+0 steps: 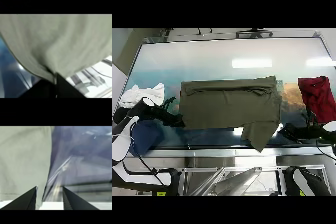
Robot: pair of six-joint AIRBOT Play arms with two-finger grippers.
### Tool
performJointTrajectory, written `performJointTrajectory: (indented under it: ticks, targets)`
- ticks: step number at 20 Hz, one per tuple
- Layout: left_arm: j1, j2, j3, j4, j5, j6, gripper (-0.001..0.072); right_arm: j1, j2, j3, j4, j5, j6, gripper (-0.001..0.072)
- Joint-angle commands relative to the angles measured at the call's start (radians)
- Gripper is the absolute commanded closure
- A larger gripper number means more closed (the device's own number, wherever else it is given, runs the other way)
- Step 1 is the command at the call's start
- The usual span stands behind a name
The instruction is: Fold the shirts.
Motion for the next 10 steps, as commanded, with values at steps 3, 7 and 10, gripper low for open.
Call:
performJointTrajectory:
  ticks: [3,7,10]
  targets:
    - [-0.001,0.003,0.080,-0.064,0.003,0.004,0.0690,0.028,-0.066,-0.099,0.158,-0.164,-0.113,0.0346]
    - [-0.001,0.003,0.109,-0.065,-0.007,0.001,0.0690,0.117,-0.220,-0.098,0.328,-0.269,-0.253,0.0347]
    - [-0.001,0.003,0.109,-0.064,-0.016,0.001,0.0691,0.187,-0.321,-0.096,0.497,-0.280,-0.389,0.0354]
